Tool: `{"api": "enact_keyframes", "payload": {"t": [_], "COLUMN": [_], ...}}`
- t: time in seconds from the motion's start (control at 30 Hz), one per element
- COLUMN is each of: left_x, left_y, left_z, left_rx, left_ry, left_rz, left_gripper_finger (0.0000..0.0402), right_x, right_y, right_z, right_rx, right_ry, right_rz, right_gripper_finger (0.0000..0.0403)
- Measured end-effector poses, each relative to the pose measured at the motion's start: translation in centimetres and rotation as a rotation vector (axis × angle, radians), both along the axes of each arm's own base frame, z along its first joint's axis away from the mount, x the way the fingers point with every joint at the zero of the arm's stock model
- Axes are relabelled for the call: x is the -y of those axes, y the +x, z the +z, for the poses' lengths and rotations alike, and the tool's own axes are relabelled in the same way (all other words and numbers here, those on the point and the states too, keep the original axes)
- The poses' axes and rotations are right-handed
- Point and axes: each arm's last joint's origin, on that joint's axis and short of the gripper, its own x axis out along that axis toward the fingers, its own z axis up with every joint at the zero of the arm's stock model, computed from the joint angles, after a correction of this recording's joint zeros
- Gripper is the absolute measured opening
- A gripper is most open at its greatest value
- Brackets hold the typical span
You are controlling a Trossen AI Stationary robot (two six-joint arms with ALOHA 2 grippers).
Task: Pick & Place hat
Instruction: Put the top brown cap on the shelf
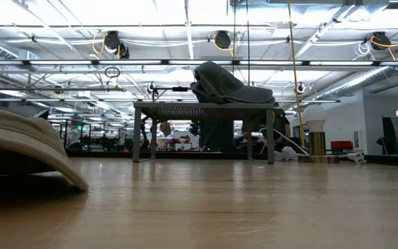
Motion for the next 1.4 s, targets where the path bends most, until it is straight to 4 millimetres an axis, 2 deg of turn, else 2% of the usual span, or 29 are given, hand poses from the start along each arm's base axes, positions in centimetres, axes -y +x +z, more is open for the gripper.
{"api": "enact_keyframes", "payload": {"t": [0.17,0.27,0.5,0.7,1.07,1.23,1.4], "left_x": [0.0,-0.1,-0.5,-0.5,-0.3,-0.2,-0.2], "left_y": [0.0,0.0,0.0,0.0,0.0,0.0,0.0], "left_z": [0.0,0.0,-0.1,-0.1,-0.1,-0.1,-0.3], "left_rx": [-0.004,-0.004,-0.012,-0.013,-0.017,-0.021,-0.043], "left_ry": [0.0,-0.002,-0.051,-0.046,-0.094,-0.118,-0.138], "left_rz": [0.002,0.036,0.172,0.169,0.118,0.097,0.092], "left_gripper_finger": [0.0009,0.0009,0.0009,0.0009,0.0009,0.0009,0.0009], "right_x": [0.1,0.3,0.6,0.8,0.3,0.0,-0.4], "right_y": [-0.3,-0.6,-0.1,0.3,2.0,3.3,3.7], "right_z": [-0.2,-0.3,-1.0,-1.2,-1.4,-2.0,-2.3], "right_rx": [-0.023,-0.053,-0.19,-0.27,-0.305,-0.344,-0.355], "right_ry": [0.028,-0.01,-0.253,-0.382,-0.614,-0.681,-0.693], "right_rz": [0.004,-0.075,-0.277,-0.426,-0.442,-0.443,-0.429], "right_gripper_finger": [0.0261,0.0274,0.0272,0.0272,0.0271,0.0251,0.0184]}}
